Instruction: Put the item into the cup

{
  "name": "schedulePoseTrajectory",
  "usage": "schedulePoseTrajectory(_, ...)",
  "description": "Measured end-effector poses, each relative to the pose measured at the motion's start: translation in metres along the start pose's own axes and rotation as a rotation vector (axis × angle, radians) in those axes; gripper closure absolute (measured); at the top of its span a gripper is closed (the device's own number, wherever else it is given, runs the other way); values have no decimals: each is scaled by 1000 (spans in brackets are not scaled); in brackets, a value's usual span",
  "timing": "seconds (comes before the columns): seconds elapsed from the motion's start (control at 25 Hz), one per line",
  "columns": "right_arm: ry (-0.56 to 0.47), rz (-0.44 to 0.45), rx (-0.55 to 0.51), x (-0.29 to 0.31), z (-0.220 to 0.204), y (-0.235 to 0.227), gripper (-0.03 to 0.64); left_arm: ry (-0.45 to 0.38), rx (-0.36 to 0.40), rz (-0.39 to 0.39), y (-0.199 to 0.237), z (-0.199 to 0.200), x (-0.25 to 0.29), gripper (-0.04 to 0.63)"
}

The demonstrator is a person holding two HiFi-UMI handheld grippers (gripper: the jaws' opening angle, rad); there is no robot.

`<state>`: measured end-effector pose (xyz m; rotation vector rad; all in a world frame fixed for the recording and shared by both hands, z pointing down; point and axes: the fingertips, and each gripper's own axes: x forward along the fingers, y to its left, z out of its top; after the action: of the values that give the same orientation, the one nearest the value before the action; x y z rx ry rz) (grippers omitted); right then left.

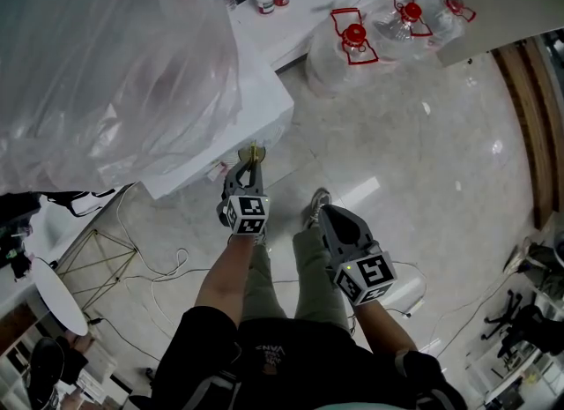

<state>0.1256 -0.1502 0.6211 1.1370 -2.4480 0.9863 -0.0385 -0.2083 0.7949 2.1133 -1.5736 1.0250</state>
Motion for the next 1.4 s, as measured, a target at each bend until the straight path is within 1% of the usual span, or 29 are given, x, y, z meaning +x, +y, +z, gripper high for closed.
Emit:
schedulePoseTrajectory(0.16,4,-6,4,1,-1,-8,569,27,-18,-9,-6,-8,8,549)
schedulePoseTrajectory(0.4,7,-9,12,1,-5,-14,569,65,-91,-16,-5,-17,18,551)
schedulePoseTrajectory(0.56,8,-10,18,2,-7,-16,569,110,-135,-34,-3,-23,28,551)
schedulePoseTrajectory(0.72,11,-8,20,2,-9,-16,569,129,-155,-37,0,-25,36,551)
schedulePoseTrajectory(0.84,11,-11,22,2,-10,-16,569,121,-163,-34,3,-24,38,551)
schedulePoseTrajectory(1.0,9,-13,21,1,-9,-14,569,106,-132,-17,4,-24,35,549)
schedulePoseTrajectory(1.2,5,-13,22,1,-11,-9,569,66,-148,-14,5,-20,30,548)
schedulePoseTrajectory(1.28,2,-12,24,1,-11,-6,569,40,-154,-19,4,-17,28,531)
schedulePoseTrajectory(1.4,-3,-10,24,1,-11,-2,569,-2,-168,-15,5,-8,24,478)
